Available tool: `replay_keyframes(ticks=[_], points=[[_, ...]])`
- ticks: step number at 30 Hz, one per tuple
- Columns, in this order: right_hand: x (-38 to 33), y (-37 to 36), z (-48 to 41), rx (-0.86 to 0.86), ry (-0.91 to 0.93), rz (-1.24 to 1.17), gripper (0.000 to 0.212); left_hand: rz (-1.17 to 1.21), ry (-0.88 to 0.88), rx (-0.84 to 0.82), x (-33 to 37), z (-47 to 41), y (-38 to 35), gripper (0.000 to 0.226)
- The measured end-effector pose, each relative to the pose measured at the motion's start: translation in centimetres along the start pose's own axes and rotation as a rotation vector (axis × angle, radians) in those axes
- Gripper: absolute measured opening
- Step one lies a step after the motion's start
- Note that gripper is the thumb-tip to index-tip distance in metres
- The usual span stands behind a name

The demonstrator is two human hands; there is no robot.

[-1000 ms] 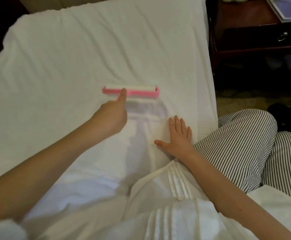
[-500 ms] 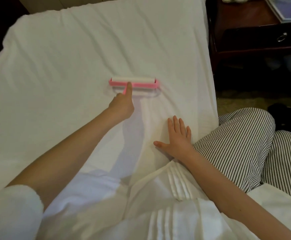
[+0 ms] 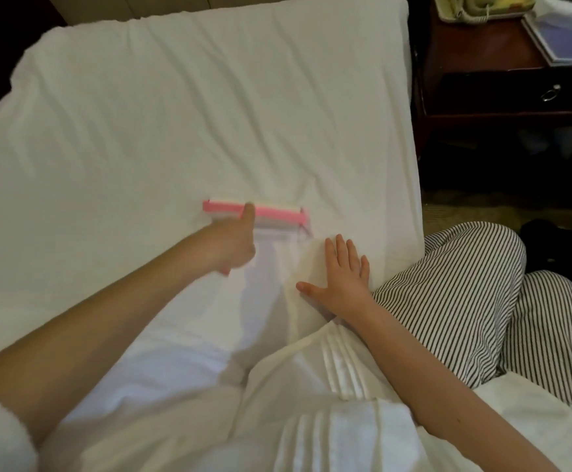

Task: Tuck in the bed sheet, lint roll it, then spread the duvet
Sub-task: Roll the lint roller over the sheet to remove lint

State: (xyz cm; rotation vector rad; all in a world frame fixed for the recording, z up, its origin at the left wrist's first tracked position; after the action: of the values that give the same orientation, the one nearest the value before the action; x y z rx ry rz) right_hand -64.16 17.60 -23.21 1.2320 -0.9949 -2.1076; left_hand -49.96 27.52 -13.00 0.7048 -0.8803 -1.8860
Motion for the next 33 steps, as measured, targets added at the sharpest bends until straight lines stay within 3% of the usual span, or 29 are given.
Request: replay_keyframes(ticks=[6, 16, 25, 29, 33], points=[[0.5, 0.0, 0.4, 0.021, -0.023, -0.002, 0.097, 0.21, -0.054, 0.143, 3.4, -6.3, 2.7, 0.072], [0.2, 0.1, 0.2, 0.003, 0.0, -0.041, 0.096, -0.043, 0.003, -0.086, -2.8, 4.4, -4.0, 0.074], [0.3, 0.1, 0.4, 0.021, -0.01, -0.04, 0.095, 0.27, -0.148, 0.277, 3.3, -8.4, 0.6, 0.066], [0.6, 0.3, 0.3, 0.043, -0.022, -0.029, 0.09, 0.294, -0.194, 0.346, 1.9, -5.8, 1.8, 0.063], [-0.8, 0.4, -0.9, 0.073, 0.102, 0.111, 0.08, 0.212, -0.155, 0.341, -5.3, -0.6, 2.4, 0.063]])
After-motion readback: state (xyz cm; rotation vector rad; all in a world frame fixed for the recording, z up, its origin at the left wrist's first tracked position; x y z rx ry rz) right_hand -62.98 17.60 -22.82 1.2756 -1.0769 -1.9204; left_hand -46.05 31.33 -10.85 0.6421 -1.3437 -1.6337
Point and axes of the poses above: each hand's wrist, its own z-axis away from the middle knuckle, its own y-axis out of the back of the hand, x = y × z, the point moved 3 cm from there along -z, towards the middle knuckle, and after that the axes turned 10 degrees about y, right-handed, at the moved point
